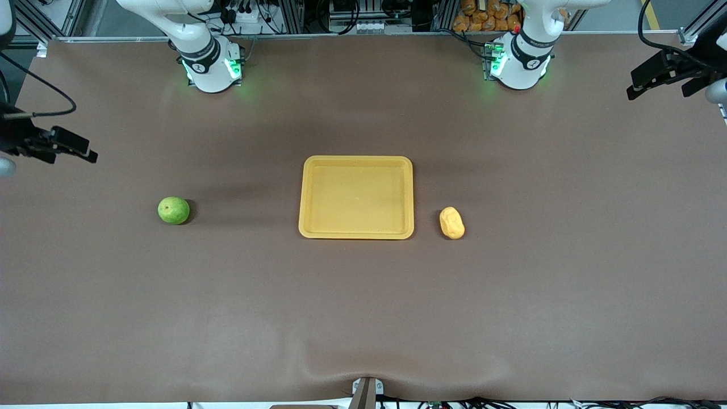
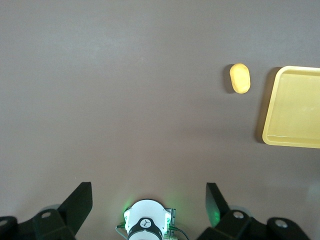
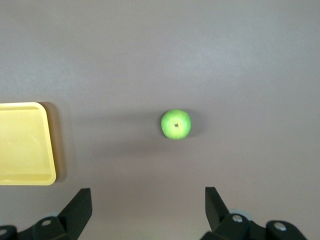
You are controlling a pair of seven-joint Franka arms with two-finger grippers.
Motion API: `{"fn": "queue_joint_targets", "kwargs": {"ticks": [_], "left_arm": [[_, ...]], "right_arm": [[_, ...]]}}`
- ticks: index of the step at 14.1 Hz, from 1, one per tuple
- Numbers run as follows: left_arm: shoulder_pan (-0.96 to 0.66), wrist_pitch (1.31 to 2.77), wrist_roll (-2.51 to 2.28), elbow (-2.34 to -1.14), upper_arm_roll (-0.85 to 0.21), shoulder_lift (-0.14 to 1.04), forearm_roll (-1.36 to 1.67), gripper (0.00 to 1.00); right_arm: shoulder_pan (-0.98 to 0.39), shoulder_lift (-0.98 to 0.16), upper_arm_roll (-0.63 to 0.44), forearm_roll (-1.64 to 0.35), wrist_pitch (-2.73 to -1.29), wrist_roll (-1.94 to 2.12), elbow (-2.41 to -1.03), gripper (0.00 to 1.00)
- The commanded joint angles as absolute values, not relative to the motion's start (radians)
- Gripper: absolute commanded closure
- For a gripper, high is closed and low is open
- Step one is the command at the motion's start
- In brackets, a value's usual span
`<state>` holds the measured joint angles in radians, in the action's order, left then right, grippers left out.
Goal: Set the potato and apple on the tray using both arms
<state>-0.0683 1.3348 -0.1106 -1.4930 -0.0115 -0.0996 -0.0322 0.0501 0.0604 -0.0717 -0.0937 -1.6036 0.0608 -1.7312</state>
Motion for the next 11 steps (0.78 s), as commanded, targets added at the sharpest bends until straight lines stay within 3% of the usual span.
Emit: {"fn": "queue_joint_targets", "kwargs": {"ticks": [1, 11], "left_arm": [[-0.063, 1.322, -0.107, -1.488, -0.012, -0.104, -0.038, 0.0], [-0.064, 1.333, -0.117, -1.488, -0.012, -0.067, -0.075, 0.0]], "right_arm": [[0.06, 0.08, -0.026, -0.019, -1.51, -0.001, -1.662, 0.0], [0.057, 0.049, -0.029, -0.005, -1.514, -0.002, -1.658, 0.0]]}}
